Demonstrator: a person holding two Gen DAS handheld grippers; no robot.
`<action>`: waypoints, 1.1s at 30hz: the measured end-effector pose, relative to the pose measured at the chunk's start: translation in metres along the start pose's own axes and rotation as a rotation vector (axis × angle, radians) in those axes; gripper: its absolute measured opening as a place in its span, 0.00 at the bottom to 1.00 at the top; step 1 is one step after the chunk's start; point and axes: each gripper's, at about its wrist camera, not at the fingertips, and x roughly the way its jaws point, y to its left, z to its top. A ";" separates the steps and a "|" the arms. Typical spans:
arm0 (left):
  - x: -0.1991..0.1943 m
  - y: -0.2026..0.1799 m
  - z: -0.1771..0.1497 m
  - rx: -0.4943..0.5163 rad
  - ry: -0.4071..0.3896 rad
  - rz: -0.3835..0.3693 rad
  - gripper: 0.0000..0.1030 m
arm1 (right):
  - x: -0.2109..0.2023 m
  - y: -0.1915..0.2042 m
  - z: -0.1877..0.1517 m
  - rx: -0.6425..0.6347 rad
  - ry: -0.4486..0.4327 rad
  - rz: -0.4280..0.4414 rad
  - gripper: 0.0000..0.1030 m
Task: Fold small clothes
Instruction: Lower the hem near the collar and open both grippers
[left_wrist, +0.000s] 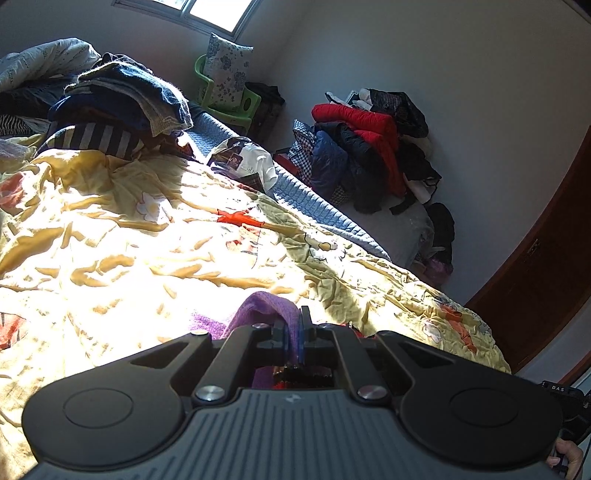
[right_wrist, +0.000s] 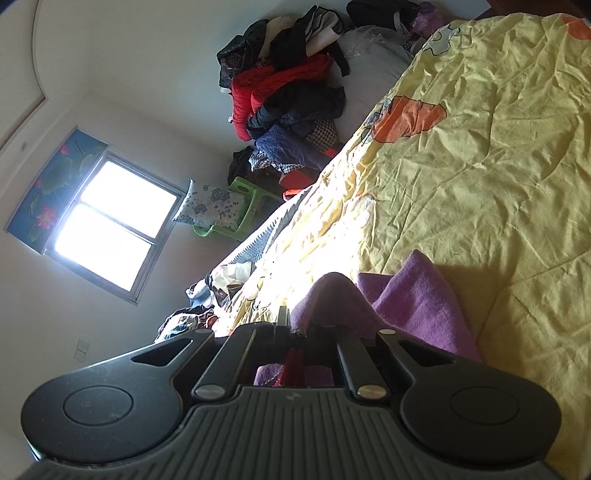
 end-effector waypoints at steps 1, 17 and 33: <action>0.004 0.000 0.002 0.002 0.002 0.001 0.05 | 0.003 -0.001 0.001 0.004 -0.001 -0.001 0.09; 0.071 0.021 -0.001 -0.094 0.148 0.001 0.05 | 0.048 -0.037 0.007 0.123 0.047 -0.074 0.38; 0.107 0.095 -0.004 -0.673 0.249 -0.167 0.06 | 0.073 -0.053 0.032 0.359 0.000 0.021 0.79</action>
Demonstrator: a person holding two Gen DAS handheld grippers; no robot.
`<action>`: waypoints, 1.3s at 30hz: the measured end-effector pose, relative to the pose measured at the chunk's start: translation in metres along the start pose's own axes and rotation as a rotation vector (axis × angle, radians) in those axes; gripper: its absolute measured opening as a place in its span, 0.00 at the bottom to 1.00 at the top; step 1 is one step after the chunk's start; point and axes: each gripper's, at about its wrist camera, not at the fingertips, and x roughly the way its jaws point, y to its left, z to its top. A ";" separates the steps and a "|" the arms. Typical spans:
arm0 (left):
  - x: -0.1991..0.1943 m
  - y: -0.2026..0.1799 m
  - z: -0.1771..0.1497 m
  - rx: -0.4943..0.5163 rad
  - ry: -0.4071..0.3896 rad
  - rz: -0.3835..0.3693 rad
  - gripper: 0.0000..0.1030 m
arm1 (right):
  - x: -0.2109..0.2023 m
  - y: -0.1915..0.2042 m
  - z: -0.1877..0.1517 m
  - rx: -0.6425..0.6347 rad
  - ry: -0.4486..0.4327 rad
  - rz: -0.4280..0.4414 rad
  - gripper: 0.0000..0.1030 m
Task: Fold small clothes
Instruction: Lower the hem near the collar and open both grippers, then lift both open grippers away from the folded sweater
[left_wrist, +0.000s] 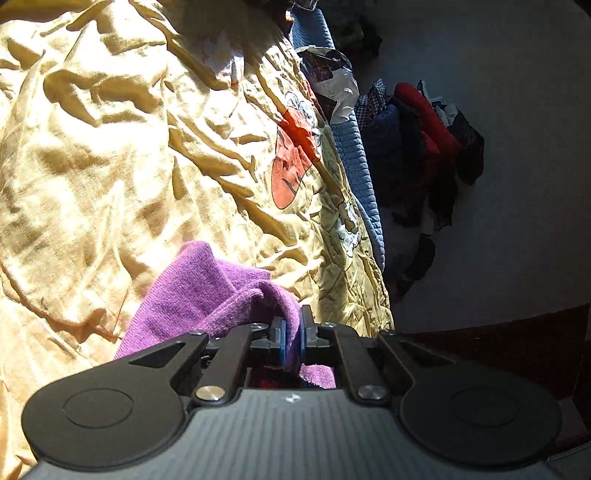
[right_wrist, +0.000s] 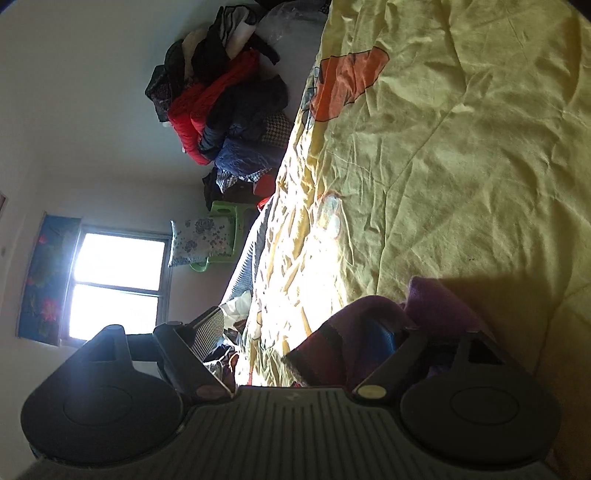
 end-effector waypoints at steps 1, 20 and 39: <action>0.000 0.000 0.002 -0.010 -0.002 -0.008 0.07 | 0.002 0.001 0.001 -0.011 -0.008 -0.011 0.79; -0.011 -0.057 -0.044 0.504 -0.059 0.197 0.65 | 0.012 0.041 -0.065 -0.500 0.137 -0.199 0.88; -0.114 -0.008 -0.122 0.720 -0.057 0.230 0.65 | -0.097 0.035 -0.183 -0.845 0.302 -0.260 0.90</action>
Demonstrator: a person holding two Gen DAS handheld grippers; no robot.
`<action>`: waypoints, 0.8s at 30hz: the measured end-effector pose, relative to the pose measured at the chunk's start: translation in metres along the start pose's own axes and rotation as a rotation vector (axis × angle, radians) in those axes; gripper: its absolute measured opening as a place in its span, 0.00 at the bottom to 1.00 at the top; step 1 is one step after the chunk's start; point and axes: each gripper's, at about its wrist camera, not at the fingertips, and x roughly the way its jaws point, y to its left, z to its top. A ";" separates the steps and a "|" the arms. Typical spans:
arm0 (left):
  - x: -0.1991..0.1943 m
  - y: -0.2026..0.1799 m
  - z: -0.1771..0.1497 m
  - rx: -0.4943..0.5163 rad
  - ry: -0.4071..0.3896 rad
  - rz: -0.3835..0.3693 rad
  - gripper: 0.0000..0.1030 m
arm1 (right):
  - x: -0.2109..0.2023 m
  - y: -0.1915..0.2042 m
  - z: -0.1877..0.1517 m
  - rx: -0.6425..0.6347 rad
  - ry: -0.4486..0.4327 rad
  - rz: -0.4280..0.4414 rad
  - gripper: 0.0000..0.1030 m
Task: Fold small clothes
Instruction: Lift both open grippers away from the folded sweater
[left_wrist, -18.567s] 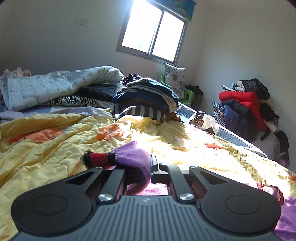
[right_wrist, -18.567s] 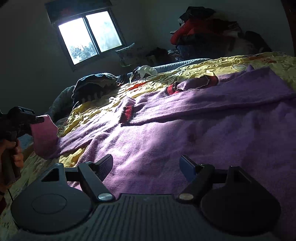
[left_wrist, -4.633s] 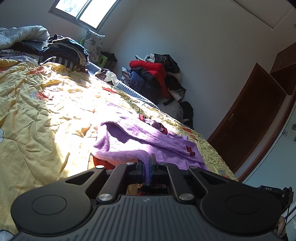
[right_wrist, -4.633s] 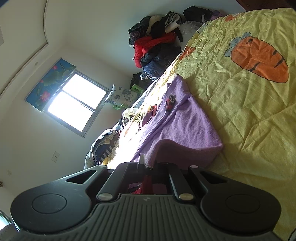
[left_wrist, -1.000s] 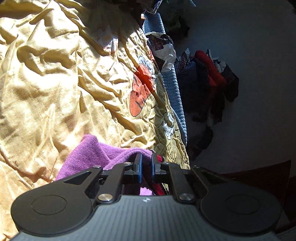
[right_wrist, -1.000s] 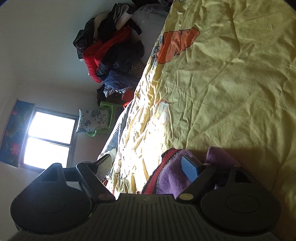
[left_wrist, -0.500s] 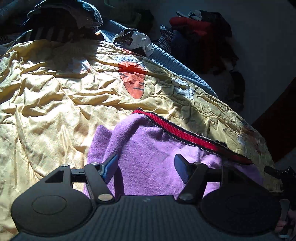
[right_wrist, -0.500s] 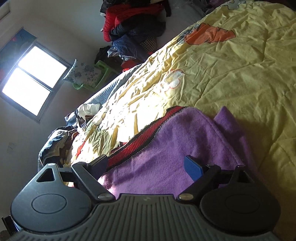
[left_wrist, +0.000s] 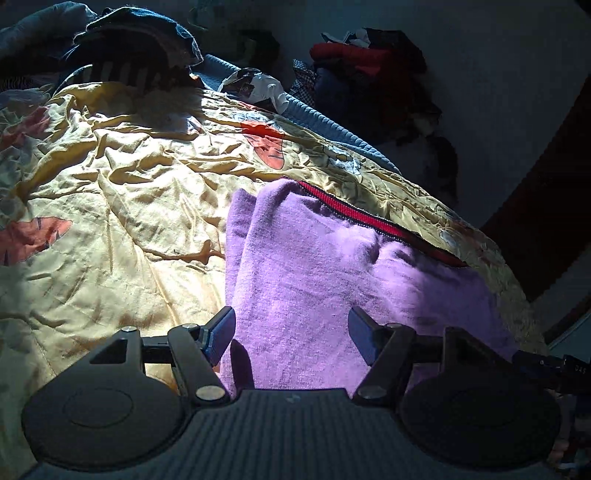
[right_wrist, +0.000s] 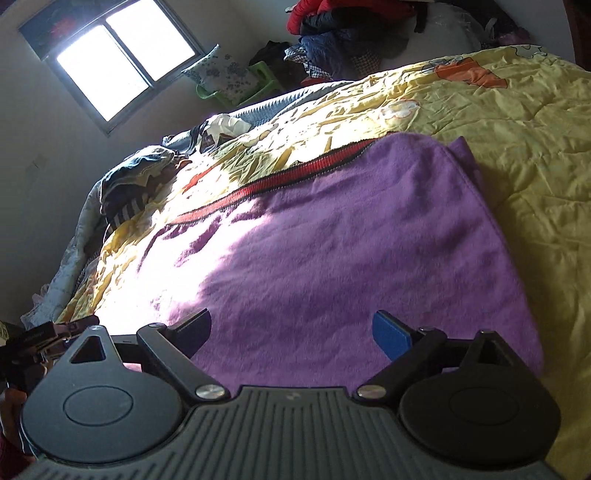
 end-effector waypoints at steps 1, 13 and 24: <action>-0.003 0.003 -0.001 -0.004 0.002 -0.028 0.65 | -0.001 0.000 -0.007 -0.008 0.012 -0.009 0.90; -0.012 0.022 -0.032 0.051 0.093 -0.059 0.65 | -0.063 -0.006 -0.059 -0.153 -0.080 -0.252 0.90; 0.000 0.053 -0.063 -0.490 0.103 -0.252 0.65 | -0.027 0.086 -0.115 -0.778 -0.171 -0.447 0.90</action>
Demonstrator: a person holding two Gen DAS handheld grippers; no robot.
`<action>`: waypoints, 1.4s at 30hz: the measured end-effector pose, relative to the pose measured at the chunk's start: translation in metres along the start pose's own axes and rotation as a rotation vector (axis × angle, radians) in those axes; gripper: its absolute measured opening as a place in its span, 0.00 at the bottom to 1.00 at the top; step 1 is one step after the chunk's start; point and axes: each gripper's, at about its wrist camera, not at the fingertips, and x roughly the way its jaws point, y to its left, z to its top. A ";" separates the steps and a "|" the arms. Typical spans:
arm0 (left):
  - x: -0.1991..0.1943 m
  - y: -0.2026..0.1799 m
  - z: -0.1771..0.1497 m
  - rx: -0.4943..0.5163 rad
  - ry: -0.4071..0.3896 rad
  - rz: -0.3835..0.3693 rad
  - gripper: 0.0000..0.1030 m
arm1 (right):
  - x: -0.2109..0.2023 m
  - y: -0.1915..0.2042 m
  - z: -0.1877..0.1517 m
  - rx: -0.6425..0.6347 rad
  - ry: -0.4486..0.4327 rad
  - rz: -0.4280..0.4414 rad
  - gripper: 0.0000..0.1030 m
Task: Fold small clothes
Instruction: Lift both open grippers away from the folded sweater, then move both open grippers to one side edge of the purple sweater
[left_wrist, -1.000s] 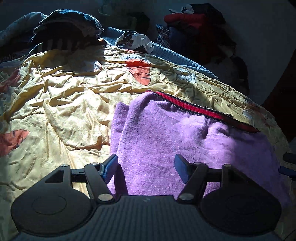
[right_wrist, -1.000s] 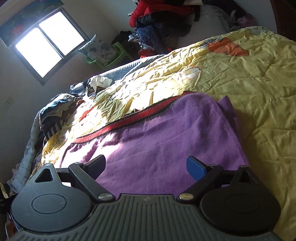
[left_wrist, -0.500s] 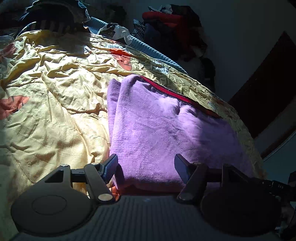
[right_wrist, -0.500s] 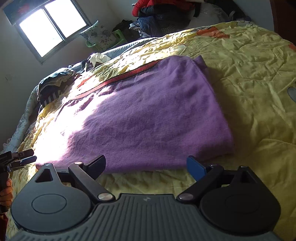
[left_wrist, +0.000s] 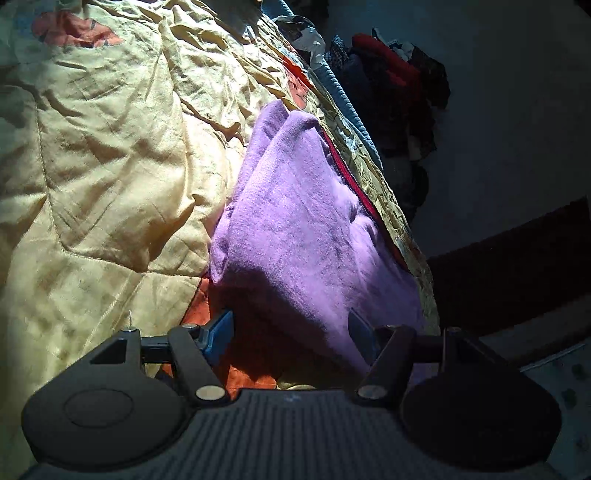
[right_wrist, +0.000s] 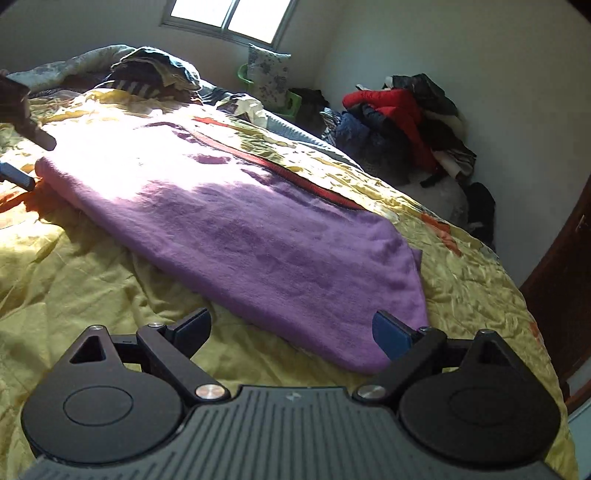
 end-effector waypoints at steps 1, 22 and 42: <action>0.002 0.006 -0.002 -0.067 -0.015 -0.025 0.65 | 0.001 0.007 0.002 -0.020 -0.007 -0.005 0.90; -0.025 0.011 0.002 -0.045 -0.193 0.119 0.06 | 0.042 -0.016 -0.014 -0.040 0.070 -0.189 0.90; -0.024 -0.069 -0.030 0.547 -0.283 0.603 0.75 | 0.007 0.047 0.020 0.264 0.030 0.162 0.93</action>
